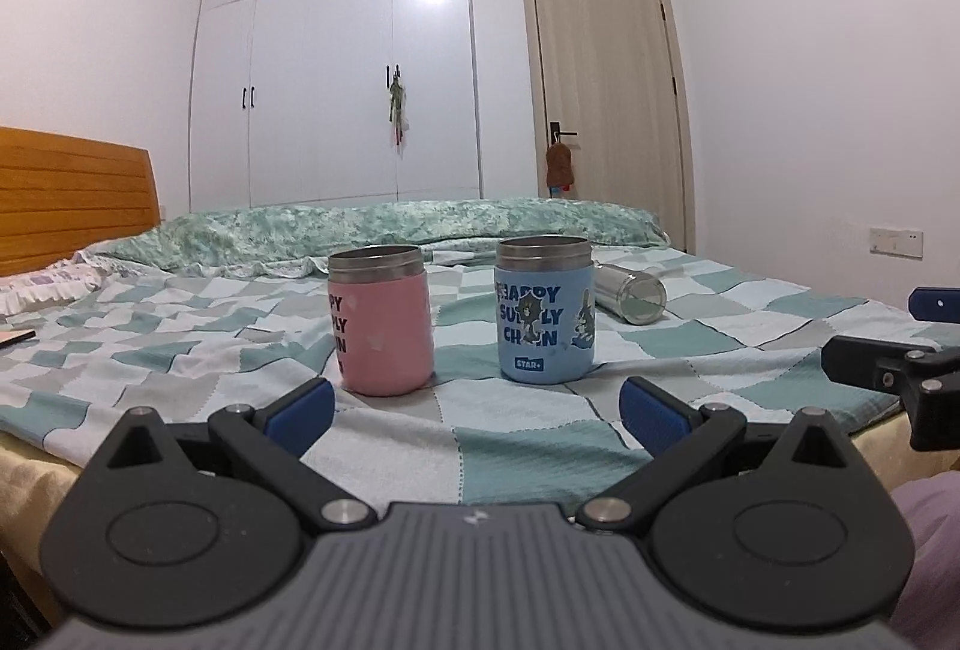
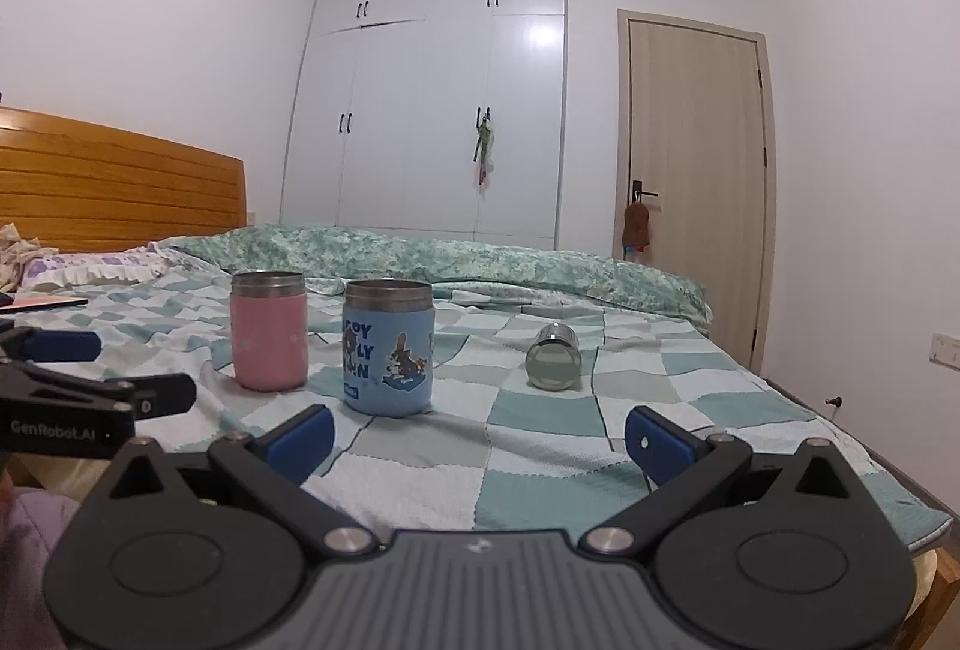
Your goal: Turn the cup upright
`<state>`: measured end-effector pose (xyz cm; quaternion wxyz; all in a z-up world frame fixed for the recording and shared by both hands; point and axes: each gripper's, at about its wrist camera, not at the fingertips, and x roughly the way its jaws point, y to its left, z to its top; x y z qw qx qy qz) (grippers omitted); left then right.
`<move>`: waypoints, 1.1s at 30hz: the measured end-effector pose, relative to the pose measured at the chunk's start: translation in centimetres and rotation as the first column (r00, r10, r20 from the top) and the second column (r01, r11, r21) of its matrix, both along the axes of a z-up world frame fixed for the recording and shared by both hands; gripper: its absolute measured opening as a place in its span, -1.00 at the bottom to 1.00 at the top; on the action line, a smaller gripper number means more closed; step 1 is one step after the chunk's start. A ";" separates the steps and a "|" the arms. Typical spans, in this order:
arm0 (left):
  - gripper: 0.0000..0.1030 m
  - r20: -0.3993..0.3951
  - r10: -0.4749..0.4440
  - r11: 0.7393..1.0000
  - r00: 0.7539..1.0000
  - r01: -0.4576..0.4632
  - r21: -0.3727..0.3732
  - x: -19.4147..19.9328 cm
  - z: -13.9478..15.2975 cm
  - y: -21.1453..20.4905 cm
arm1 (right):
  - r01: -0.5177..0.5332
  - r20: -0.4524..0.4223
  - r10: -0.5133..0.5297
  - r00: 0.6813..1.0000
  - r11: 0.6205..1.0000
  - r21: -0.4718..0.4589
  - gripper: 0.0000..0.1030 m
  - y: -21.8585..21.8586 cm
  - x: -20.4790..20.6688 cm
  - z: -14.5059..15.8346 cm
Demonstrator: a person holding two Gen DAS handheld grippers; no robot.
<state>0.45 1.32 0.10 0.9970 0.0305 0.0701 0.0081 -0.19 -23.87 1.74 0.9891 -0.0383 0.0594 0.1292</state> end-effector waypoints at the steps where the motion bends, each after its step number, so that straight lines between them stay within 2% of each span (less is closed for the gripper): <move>1: 1.00 0.004 0.000 1.000 1.000 0.000 -0.001 0.0 0.0 0.1 | 0.003 0.002 -0.003 1.000 1.000 0.002 1.00 0.0 0.0 0.0; 8: 1.00 0.020 0.003 1.000 1.000 -0.003 -0.020 -0.3 0.0 0.5 | 0.012 0.018 -0.012 1.000 1.000 0.004 1.00 0.0 -0.3 -0.1; 33: 1.00 0.029 -0.004 1.000 1.000 0.004 -0.013 -0.5 -0.1 0.5 | 0.017 0.033 -0.017 0.999 1.000 0.010 1.00 0.0 -0.4 -0.3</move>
